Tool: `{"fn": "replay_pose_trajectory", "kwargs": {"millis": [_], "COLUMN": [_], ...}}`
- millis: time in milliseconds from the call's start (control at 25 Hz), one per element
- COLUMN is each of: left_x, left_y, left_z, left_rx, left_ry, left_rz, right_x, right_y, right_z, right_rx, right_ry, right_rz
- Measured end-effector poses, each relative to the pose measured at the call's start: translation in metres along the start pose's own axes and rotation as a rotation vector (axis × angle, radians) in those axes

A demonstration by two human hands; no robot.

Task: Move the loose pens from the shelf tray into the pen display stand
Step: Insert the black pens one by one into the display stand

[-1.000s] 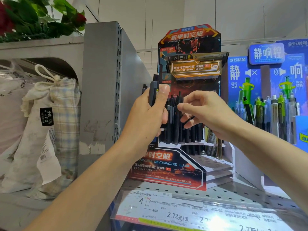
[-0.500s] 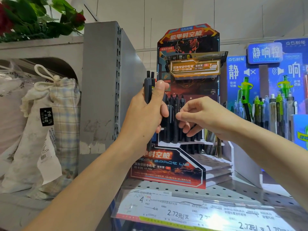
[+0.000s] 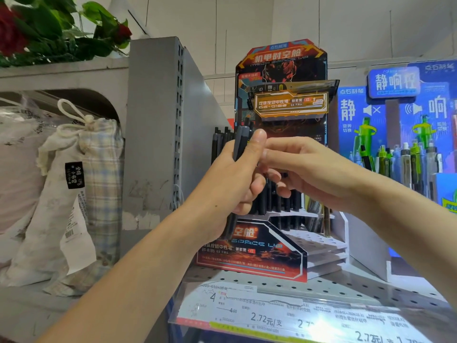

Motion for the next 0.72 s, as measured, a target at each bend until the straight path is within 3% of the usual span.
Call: {"fn": "replay_pose_trajectory", "kwargs": {"millis": [80, 440, 720], "left_x": [0.001, 0.005, -0.007], "left_y": [0.000, 0.000, 0.004], "left_z": [0.002, 0.004, 0.006], "left_rx": [-0.026, -0.022, 0.062], "left_ry": [0.011, 0.044, -0.066], "left_rz": [0.016, 0.064, 0.011], "right_x": [0.006, -0.002, -0.044], "right_y": [0.003, -0.002, -0.015], "right_z": [0.002, 0.000, 0.000], "right_rx": [0.003, -0.024, 0.032], "right_ry": [-0.026, -0.051, -0.272], "right_rz": [0.066, -0.064, -0.376]}}
Point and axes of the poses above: each hand's wrist, its own y-axis away from the middle knuckle, its own x-axis out of the palm, z = x × y, the point moved 7 cm from there along -y, towards the middle knuckle, and after that the axes turned 15 degrees about -z, right-handed, at the moved point
